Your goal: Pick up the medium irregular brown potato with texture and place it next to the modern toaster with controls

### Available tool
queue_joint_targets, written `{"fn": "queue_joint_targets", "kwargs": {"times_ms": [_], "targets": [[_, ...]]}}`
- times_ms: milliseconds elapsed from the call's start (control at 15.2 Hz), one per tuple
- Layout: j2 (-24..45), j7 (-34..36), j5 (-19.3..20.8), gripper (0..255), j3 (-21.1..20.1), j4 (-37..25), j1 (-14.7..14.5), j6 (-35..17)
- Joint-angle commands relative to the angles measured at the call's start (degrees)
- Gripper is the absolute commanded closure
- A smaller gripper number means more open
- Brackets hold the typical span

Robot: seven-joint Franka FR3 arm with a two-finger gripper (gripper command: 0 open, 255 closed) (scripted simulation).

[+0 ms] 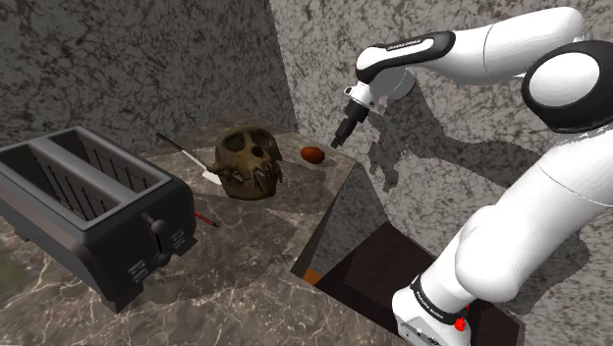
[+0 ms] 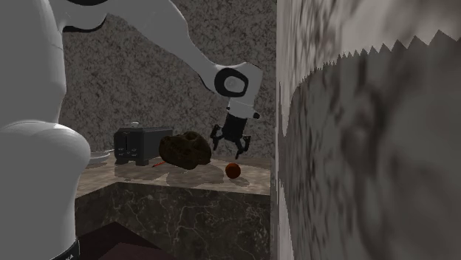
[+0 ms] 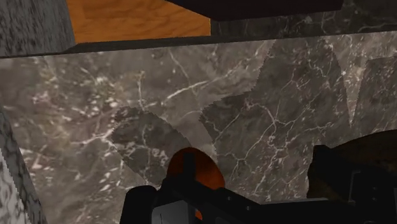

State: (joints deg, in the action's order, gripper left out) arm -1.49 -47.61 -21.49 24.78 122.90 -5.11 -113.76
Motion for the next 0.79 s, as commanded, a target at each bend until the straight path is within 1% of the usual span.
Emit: {"fn": "queue_joint_targets", "kwargs": {"times_ms": [0,264,330,726], "targets": [[5.99,-5.72,-3.98,0,0.61,-4.06,0.28,0.46],[17.06,-14.59,-10.65,0,-0.36,-12.92,2.56,2.86],[17.7,-15.02,-10.97,0,-0.61,-13.51,2.86,3.03],[19.13,-16.0,-12.65,0,-1.64,-11.1,2.17,-0.73]]}}
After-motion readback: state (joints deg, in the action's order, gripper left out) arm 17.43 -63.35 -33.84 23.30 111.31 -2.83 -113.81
